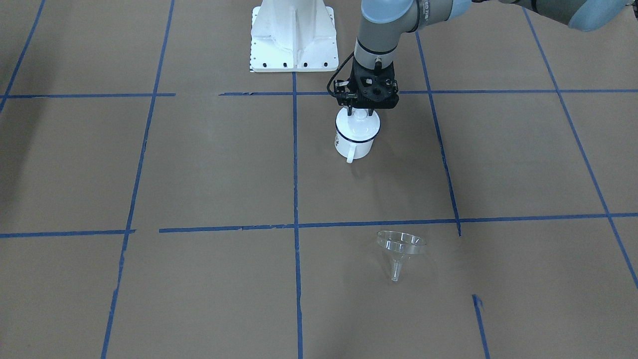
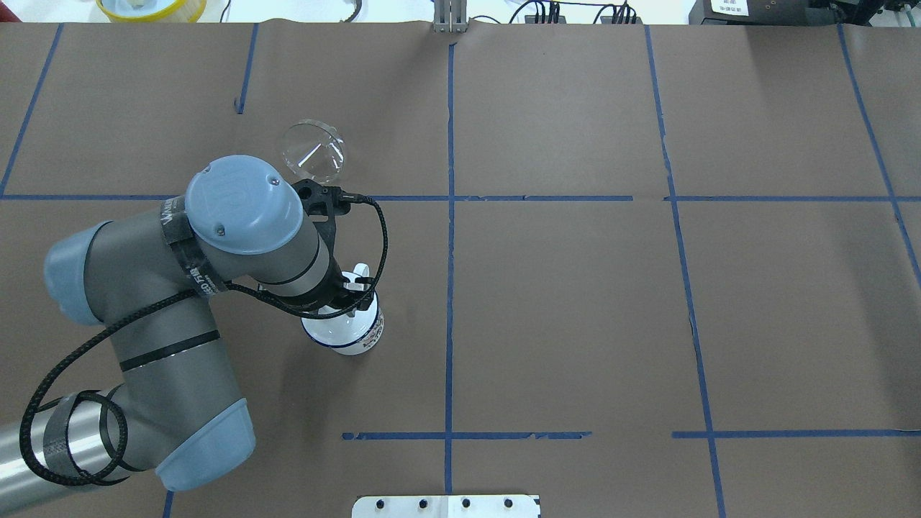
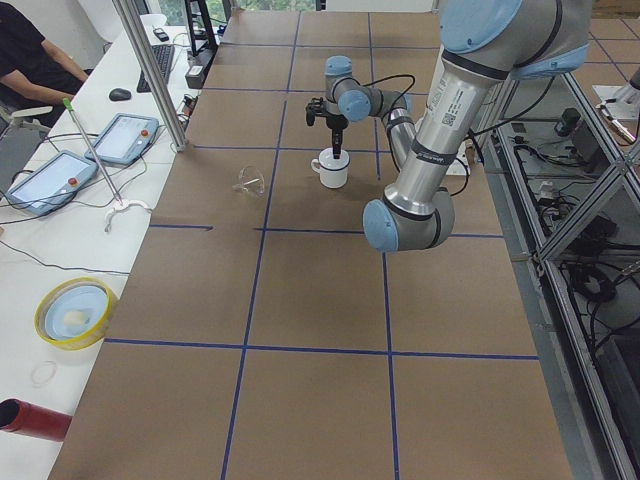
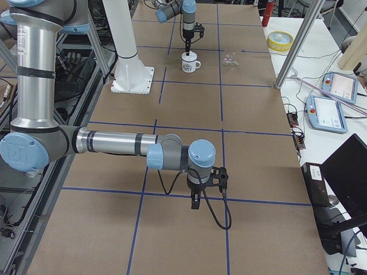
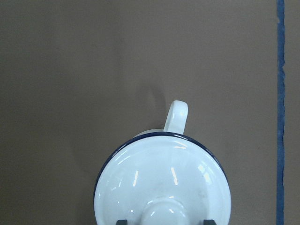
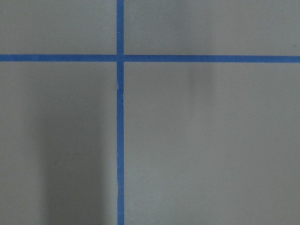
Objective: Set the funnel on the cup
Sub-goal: 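Lift the white lid off the mug and set it beside the mug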
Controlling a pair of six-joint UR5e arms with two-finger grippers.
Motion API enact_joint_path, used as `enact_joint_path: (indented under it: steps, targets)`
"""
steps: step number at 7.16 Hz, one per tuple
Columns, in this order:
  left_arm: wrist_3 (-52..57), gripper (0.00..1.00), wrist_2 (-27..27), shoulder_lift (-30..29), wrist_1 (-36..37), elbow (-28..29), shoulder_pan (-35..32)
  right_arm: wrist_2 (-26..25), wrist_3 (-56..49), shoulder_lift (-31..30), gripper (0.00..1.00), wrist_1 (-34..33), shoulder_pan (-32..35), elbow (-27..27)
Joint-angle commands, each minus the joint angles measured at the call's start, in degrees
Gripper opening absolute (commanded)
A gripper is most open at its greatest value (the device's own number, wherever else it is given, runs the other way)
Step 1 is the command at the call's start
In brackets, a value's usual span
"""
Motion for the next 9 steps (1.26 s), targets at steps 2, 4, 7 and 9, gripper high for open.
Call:
enact_joint_path:
  steps: [2,4,7,9]
  targets:
    - [0.04,0.05,-0.03,-0.11,0.09,-0.75,-0.09,0.00,0.00,0.00,1.00,0.00,0.00,0.00]
    - [0.04,0.00,-0.11,0.15,0.79,-3.38,-0.78,0.00,0.00,0.00,1.00,0.00,0.00,0.00]
    - [3.53,0.00,-0.03,0.41,7.29,-8.13,-6.56,0.00,0.00,0.00,1.00,0.00,0.00,0.00]
    - [10.38,0.00,0.15,7.67,2.50,-7.52,-6.76,0.00,0.00,0.00,1.00,0.00,0.00,0.00]
